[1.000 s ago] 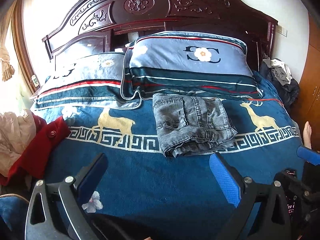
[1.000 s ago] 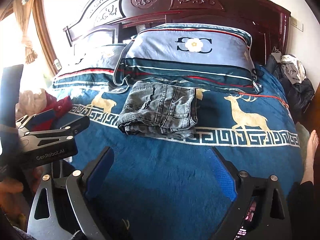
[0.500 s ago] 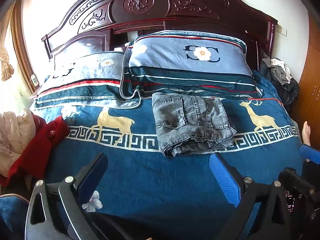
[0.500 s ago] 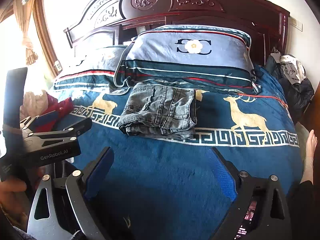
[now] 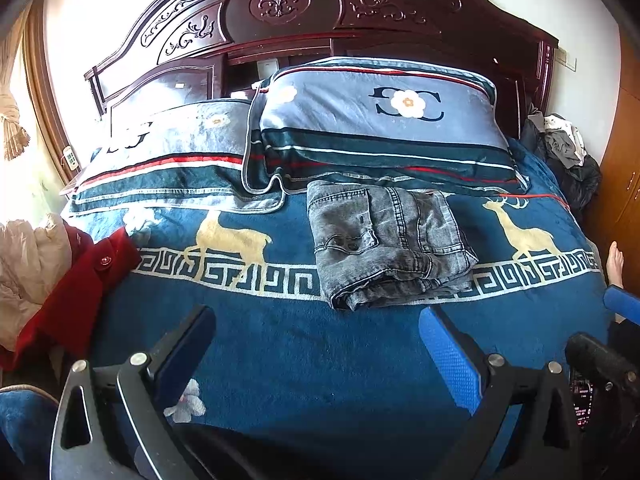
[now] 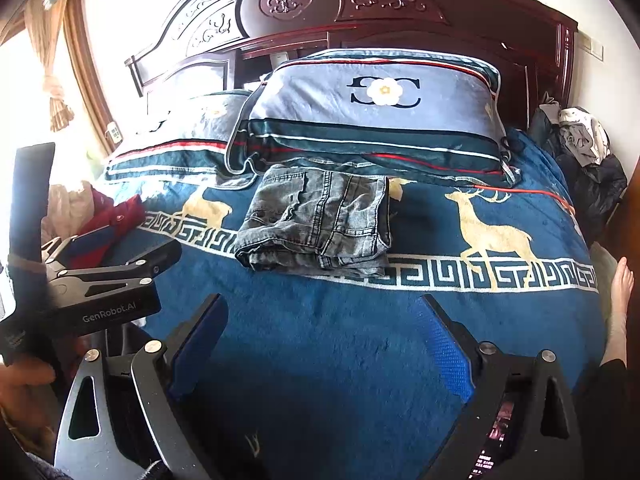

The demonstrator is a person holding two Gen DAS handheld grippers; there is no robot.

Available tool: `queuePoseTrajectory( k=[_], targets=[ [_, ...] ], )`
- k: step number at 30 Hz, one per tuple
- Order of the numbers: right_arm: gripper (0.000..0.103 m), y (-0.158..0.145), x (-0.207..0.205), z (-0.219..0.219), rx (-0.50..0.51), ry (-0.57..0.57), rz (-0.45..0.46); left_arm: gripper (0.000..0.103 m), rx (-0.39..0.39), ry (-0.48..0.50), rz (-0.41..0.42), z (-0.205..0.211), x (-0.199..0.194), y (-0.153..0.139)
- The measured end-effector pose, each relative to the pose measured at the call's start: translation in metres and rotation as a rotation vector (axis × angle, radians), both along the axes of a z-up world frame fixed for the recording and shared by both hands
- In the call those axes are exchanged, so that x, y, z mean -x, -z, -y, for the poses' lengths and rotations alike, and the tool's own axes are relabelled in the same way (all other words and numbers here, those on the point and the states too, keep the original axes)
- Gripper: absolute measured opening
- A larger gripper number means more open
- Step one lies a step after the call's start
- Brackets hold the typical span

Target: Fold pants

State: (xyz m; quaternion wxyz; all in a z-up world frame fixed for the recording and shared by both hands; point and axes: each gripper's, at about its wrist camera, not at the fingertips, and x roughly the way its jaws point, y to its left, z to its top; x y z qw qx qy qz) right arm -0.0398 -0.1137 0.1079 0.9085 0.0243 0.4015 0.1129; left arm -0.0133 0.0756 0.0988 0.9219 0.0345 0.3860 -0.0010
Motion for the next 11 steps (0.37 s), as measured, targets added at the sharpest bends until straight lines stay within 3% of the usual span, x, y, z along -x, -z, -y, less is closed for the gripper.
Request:
queuePoseTrajectory(
  k=[11],
  targets=[
    [0.095, 0.0011, -0.0037, 0.0037, 0.002, 0.006, -0.001, 0.103, 0.019, -0.008, -0.024, -0.006, -0.0047, 0.0078]
  ],
)
